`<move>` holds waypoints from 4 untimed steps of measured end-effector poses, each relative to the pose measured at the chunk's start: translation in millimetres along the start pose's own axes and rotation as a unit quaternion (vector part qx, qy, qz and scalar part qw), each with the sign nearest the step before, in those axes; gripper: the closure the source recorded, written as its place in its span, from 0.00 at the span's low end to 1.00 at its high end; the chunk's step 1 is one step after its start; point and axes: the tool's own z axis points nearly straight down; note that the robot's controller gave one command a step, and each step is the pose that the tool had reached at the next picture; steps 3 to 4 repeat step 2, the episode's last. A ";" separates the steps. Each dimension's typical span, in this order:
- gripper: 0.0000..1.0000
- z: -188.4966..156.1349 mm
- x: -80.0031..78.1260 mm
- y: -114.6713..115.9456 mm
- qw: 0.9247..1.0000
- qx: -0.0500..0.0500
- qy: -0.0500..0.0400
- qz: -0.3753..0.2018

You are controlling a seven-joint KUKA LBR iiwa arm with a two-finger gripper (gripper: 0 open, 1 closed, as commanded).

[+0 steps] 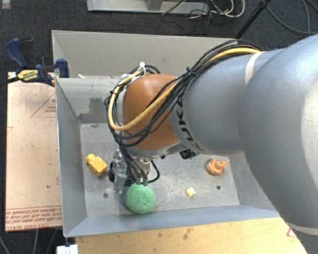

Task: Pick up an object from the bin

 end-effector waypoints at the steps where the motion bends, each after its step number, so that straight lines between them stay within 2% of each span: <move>1: 0.00 23.4 -0.7 -61.4 0.998 -0.001 -0.002 -0.061; 4: 0.00 23.0 -0.8 -60.6 0.998 -0.001 -0.002 -0.061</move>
Offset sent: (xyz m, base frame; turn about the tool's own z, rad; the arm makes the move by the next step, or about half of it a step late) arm 0.0000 0.0000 0.0000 0.0000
